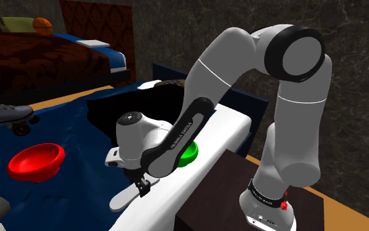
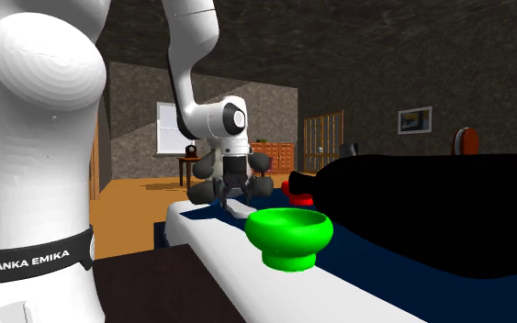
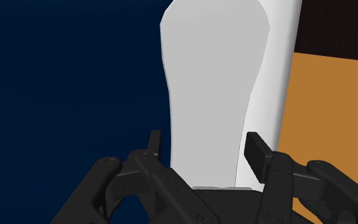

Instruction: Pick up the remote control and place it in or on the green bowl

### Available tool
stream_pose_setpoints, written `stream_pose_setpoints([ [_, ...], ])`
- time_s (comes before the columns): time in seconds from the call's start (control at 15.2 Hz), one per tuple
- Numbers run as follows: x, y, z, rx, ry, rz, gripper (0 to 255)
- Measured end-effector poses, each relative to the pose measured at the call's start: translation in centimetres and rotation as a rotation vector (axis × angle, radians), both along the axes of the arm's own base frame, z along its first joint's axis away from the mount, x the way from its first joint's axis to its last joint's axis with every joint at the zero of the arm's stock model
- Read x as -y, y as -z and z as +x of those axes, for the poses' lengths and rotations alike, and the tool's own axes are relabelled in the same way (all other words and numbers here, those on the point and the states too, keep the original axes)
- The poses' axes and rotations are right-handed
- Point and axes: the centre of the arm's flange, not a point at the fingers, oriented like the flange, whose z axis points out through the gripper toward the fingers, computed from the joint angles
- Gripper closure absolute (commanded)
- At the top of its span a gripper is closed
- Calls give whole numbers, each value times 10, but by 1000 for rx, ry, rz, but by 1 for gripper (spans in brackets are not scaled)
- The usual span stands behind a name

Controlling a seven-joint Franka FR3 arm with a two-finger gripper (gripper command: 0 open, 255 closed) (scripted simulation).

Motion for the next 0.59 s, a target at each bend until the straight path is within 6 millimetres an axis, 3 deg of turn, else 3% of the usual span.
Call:
stream_pose_setpoints([
  [0.59, 0, -48, 1, 0, 0, 0, 255],
])
